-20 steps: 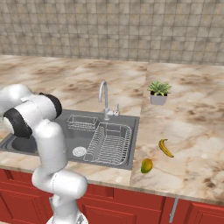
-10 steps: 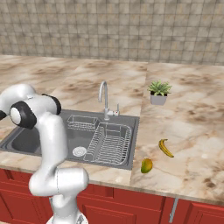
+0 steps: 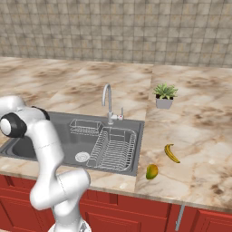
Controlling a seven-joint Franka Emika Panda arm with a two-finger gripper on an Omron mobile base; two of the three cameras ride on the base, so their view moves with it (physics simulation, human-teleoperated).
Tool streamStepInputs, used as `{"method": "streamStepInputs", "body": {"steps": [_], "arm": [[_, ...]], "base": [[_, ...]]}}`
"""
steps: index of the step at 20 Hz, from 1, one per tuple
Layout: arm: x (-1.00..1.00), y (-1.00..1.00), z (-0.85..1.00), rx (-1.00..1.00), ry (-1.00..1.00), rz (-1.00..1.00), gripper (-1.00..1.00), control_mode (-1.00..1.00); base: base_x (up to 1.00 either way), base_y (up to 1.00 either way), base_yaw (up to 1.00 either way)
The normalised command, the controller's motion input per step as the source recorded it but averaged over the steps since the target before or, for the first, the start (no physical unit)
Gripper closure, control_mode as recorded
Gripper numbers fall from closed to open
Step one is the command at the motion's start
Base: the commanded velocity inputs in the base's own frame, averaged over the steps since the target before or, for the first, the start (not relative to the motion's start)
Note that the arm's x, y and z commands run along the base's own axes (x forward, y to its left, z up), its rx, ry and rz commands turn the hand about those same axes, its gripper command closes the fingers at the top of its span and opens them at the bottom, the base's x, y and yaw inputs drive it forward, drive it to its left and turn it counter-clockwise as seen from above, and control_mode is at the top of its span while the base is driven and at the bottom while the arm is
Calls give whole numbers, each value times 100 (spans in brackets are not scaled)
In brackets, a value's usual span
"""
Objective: There is a mixed pile of frozen fruits and vegetables on the counter. Locate all the frozen vegetables and place the items in a bowl on the counter. Take all the frozen fruits and defrost them in a running sink.
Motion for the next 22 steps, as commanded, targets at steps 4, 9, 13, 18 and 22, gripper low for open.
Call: {"method": "streamStepInputs", "body": {"steps": [4, 9, 13, 18, 22], "arm": [[0, 43, -45, -5, 0, 0, 100, -100], [2, 35, -45, -5, 0, 0, -100, -100], [0, -3, -10, -4, 0, -2, -100, -100], [0, -31, 3, -1, -1, -4, -100, -100], [0, -48, 15, 0, -3, -6, -100, -100]], "base": [[0, 0, 0], [0, 0, 0], [0, 0, 0], [0, 0, 0], [0, 0, 0]]}}
